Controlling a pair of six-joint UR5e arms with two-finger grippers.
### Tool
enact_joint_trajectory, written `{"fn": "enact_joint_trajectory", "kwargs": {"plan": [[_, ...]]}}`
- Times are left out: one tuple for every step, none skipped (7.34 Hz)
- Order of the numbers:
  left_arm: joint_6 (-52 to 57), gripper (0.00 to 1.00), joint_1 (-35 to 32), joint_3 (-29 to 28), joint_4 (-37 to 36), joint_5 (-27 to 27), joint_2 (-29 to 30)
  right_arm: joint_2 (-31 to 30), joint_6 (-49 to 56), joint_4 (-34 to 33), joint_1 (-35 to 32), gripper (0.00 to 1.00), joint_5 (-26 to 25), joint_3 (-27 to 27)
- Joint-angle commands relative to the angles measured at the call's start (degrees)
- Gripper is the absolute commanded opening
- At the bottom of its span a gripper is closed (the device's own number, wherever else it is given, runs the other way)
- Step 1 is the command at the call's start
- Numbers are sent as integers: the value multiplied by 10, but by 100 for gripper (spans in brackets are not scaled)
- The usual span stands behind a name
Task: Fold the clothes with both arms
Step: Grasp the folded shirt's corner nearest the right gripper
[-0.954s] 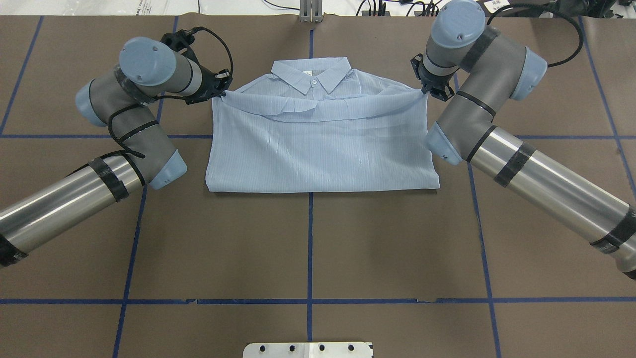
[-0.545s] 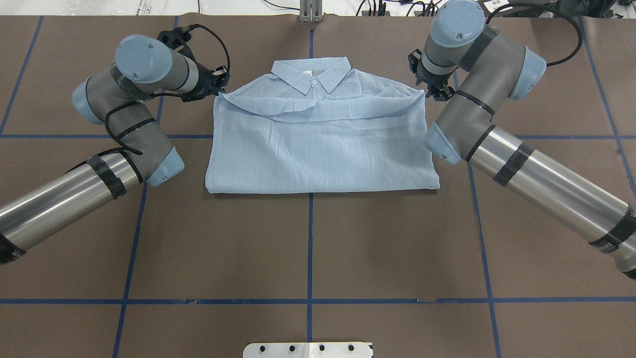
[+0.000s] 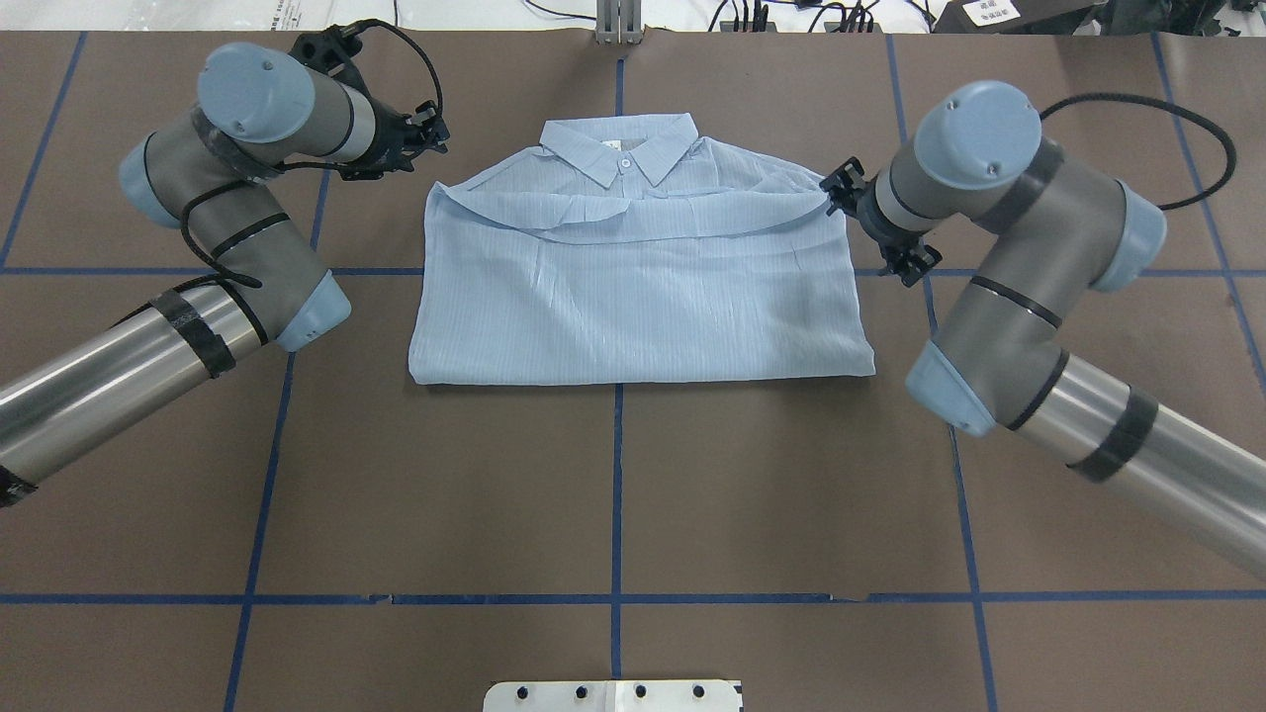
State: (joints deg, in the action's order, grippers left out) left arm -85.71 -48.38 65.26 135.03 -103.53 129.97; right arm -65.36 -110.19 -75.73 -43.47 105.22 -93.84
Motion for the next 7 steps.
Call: {"fn": "enact_joint_trajectory", "kwargs": {"plan": [[0, 56, 0, 1, 1, 0, -2, -50, -54, 4, 52, 100, -4, -50], [1, 55, 0, 2, 1, 0, -2, -50, -76, 4, 61, 100, -4, -46], [0, 55, 0, 2, 1, 0, -2, -51, -78, 4, 64, 98, -3, -42], [0, 55, 0, 3, 1, 0, -2, -53, -77, 4, 70, 97, -3, -36], [-1, 55, 0, 6, 0, 0, -2, -55, -79, 5, 76, 93, -4, -32], [-1, 55, 0, 7, -2, 0, -2, -57, -79, 4, 78, 86, -3, -29], [-1, 55, 0, 7, -2, 0, -3, -57, -84, 5, 79, 59, -3, -30]]}}
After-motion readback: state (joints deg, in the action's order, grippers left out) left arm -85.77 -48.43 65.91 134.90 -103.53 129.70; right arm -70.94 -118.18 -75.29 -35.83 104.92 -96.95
